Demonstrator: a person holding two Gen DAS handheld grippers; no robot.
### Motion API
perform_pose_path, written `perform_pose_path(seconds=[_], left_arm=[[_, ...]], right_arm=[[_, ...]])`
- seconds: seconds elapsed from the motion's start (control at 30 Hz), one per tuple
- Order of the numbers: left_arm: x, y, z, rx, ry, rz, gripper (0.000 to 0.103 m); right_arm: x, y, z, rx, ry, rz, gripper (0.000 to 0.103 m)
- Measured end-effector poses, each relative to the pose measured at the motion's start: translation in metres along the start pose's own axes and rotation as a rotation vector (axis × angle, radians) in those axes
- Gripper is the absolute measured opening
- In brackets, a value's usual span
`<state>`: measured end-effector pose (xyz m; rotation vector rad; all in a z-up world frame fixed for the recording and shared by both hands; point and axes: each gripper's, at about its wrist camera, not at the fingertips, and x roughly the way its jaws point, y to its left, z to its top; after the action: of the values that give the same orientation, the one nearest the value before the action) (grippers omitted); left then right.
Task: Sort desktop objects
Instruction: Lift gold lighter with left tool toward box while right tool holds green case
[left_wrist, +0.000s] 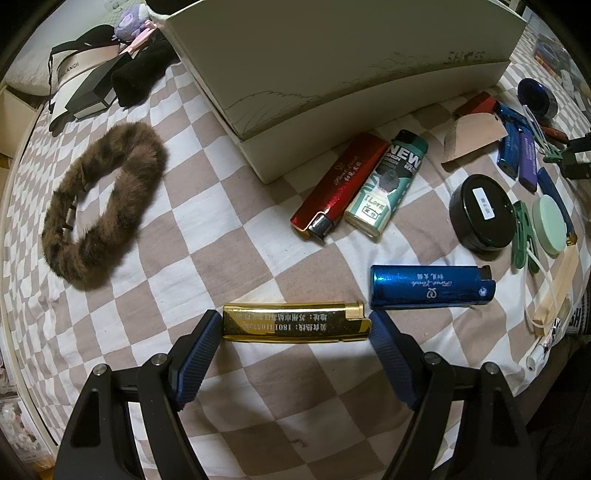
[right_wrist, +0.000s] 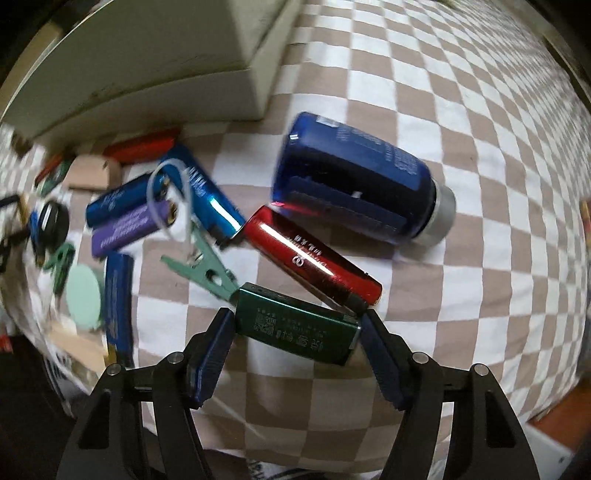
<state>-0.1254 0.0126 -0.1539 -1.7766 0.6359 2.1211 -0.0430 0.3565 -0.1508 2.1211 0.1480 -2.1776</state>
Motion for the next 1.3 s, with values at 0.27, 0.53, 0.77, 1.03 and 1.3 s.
perform_pose_path(seconds=[0.27, 0.53, 0.77, 1.03, 1.3], left_arm=[[0.0, -0.002, -0.001, 0.008, 0.001, 0.004, 0.081], [-0.001, -0.002, -0.001, -0.007, 0.006, 0.001, 0.082], [0.0, -0.003, -0.001, -0.009, -0.002, 0.006, 0.083], [-0.002, -0.011, -0.001, 0.032, -0.023, 0.026, 0.083], [-0.005, -0.013, -0.004, 0.011, -0.021, -0.006, 0.081]], right_arm=[[0.005, -0.006, -0.013, -0.028, 0.017, 0.052, 0.071], [0.011, -0.03, -0.016, 0.286, 0.066, 0.139, 0.077], [0.009, -0.038, -0.02, 0.391, 0.013, 0.103, 0.074], [0.01, -0.035, -0.025, 0.307, 0.024, 0.11, 0.074], [0.001, -0.038, -0.034, 0.304, 0.009, 0.164, 0.073]])
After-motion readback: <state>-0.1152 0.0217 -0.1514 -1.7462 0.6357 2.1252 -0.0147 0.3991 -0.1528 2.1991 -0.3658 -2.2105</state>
